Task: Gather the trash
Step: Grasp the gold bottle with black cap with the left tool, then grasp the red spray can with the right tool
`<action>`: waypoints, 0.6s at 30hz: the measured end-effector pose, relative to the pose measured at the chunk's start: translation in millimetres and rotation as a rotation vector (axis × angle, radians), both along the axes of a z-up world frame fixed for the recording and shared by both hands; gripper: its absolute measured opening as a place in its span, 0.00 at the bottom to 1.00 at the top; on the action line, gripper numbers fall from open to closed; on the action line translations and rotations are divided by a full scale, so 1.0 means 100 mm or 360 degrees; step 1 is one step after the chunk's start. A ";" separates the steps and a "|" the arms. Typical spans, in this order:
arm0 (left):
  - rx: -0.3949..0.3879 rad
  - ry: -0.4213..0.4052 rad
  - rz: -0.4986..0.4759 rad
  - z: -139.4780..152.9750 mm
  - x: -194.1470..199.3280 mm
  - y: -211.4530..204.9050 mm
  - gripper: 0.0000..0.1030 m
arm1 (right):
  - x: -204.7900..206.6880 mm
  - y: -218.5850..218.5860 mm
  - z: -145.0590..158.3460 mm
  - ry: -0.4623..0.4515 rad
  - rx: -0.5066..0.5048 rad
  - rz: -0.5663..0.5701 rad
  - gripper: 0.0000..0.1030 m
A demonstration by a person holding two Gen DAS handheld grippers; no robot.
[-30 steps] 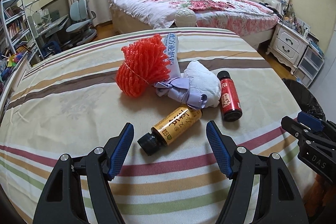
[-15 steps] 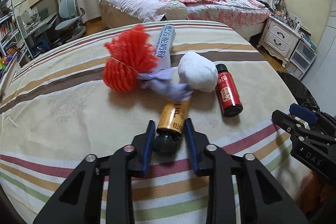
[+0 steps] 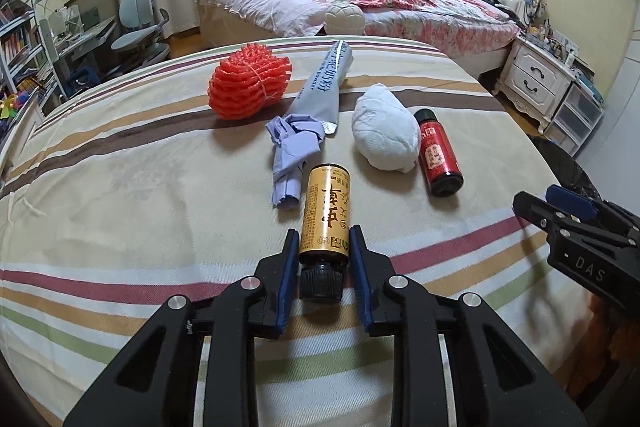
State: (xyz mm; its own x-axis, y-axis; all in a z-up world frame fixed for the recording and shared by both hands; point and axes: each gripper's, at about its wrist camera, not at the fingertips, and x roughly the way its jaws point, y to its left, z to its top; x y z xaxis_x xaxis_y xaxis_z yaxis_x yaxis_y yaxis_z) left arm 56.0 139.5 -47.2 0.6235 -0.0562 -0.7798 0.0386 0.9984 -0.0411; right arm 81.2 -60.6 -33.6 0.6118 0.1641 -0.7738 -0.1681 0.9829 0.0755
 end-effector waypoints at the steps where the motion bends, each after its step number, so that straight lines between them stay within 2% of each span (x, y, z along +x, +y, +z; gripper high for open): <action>1: -0.0004 0.0001 0.0014 0.00 0.03 0.00 0.35 | 0.00 0.00 0.00 0.0000 -0.0002 0.0001 0.55; 2: -0.0013 0.0002 0.0030 0.00 0.06 0.01 0.42 | 0.00 0.00 0.00 0.0000 -0.0004 0.0001 0.55; 3: -0.0024 0.0002 0.0040 0.00 0.07 0.02 0.43 | 0.00 0.01 0.00 0.0000 -0.0005 0.0001 0.55; 10: -0.0040 -0.0001 0.0053 0.00 0.12 0.02 0.43 | 0.00 0.03 -0.01 0.0000 -0.0012 0.0011 0.55; 12: -0.0031 -0.0008 0.0049 -0.01 0.11 0.01 0.37 | -0.01 0.06 -0.01 0.0000 -0.0012 0.0013 0.55; 14: -0.0030 -0.0015 0.0036 0.00 0.09 0.00 0.26 | -0.01 0.08 -0.01 0.0000 -0.0015 0.0019 0.55; 18: -0.0040 -0.0021 0.0023 0.01 0.05 0.01 0.24 | 0.01 0.14 0.00 0.0001 -0.0018 0.0034 0.55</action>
